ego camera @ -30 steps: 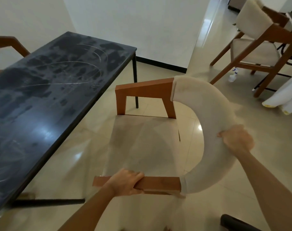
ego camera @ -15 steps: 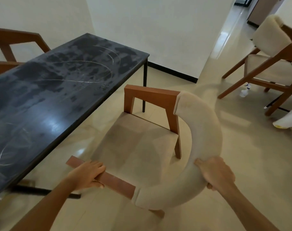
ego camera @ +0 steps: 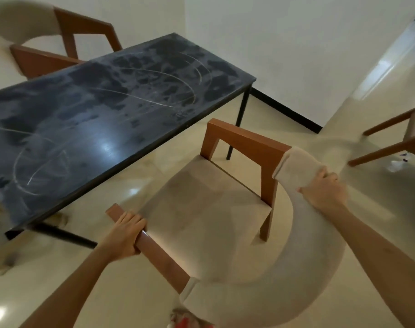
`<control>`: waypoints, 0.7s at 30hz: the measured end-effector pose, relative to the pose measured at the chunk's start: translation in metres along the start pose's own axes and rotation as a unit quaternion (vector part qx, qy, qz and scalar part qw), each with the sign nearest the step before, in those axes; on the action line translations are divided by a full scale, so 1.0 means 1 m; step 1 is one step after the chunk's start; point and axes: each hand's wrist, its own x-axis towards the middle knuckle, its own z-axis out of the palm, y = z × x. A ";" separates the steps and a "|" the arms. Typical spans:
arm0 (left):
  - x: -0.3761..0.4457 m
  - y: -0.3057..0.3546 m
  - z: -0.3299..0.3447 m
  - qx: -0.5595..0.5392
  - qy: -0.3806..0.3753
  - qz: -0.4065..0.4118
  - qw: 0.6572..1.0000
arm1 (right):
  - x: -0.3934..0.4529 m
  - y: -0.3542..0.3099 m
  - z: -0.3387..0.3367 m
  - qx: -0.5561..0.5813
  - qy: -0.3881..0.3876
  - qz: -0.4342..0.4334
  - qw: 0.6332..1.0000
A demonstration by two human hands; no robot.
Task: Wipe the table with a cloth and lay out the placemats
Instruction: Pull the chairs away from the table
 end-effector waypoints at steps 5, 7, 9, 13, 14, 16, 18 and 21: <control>-0.006 0.013 0.007 -0.002 0.040 -0.069 0.997 | 0.038 -0.021 0.001 -0.067 0.025 -0.080 0.994; -0.008 0.025 0.012 -0.005 0.038 -0.132 0.991 | 0.052 -0.029 0.001 -0.054 0.020 -0.087 0.995; -0.011 0.038 0.013 -0.029 0.049 -0.201 0.978 | 0.074 -0.033 0.004 -0.002 -0.001 -0.095 0.995; -0.018 0.078 0.010 -0.109 0.079 -0.367 0.920 | 0.116 -0.050 0.005 0.048 -0.034 -0.115 0.992; -0.021 0.097 0.008 -0.177 0.121 -0.431 0.877 | 0.122 -0.056 0.002 0.037 -0.042 -0.123 0.991; -0.020 0.133 0.004 -0.245 0.188 -0.513 0.801 | 0.127 -0.070 0.000 0.007 -0.037 -0.160 0.986; -0.014 0.156 0.006 -0.290 0.213 -0.568 0.740 | 0.130 -0.082 0.000 -0.005 -0.037 -0.186 0.982; -0.001 0.169 0.002 -0.329 0.218 -0.610 0.687 | 0.140 -0.096 0.007 0.006 -0.035 -0.213 0.976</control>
